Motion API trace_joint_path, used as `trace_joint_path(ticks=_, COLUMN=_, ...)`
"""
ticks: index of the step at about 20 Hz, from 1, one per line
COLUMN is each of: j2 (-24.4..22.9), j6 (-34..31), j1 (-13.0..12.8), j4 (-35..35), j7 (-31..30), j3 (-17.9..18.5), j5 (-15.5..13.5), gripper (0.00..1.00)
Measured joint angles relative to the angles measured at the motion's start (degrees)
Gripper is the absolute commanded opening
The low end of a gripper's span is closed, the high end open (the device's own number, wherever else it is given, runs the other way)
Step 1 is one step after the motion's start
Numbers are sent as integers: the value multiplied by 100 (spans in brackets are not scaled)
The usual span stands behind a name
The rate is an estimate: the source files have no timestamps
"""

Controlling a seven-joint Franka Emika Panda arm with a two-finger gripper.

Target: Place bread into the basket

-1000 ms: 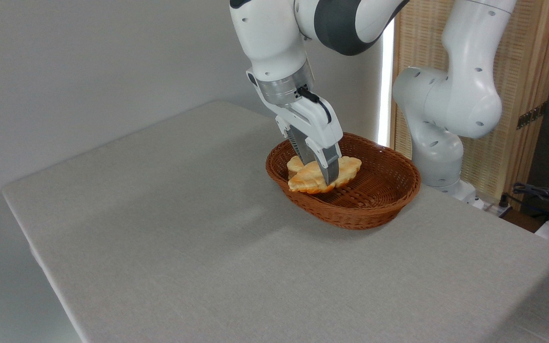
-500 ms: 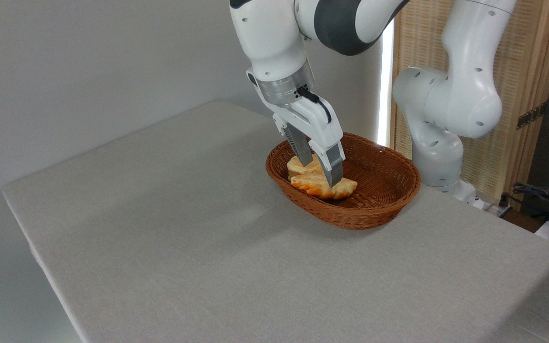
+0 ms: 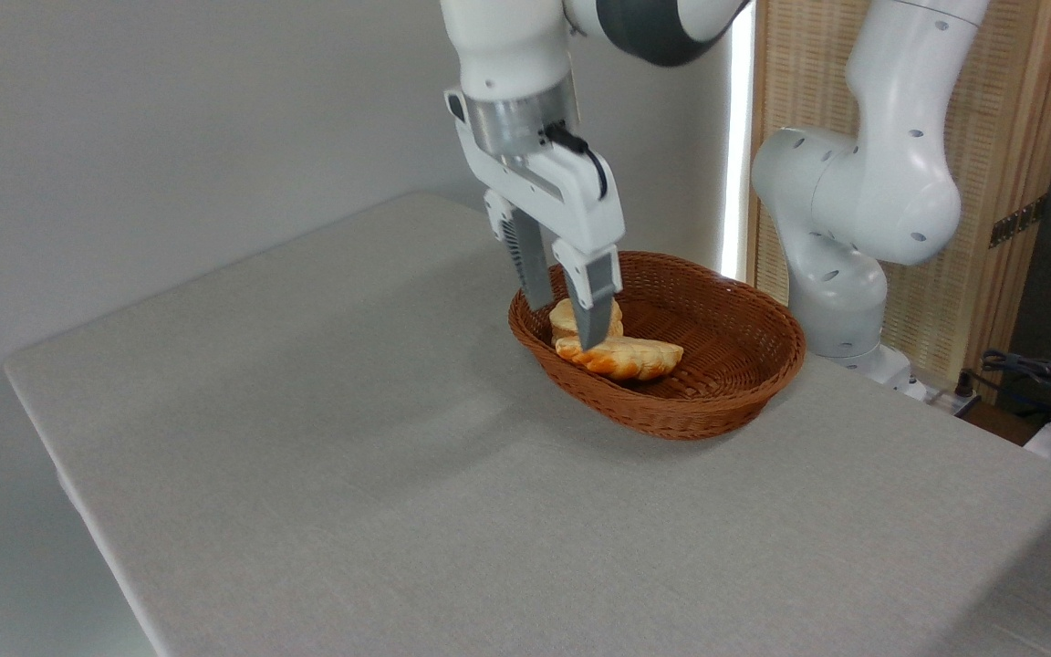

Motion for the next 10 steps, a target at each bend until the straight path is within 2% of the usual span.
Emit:
trace_joint_path(ticks=3, j2=196, j6=264, j1=-9, j4=428, j7=-213, j3=-27, j5=-3, gripper=100)
trace_joint_path(ticks=10, j2=1257, j6=695, j1=-73, j4=1529, j7=-993, j3=-54, j5=-3, gripper=100)
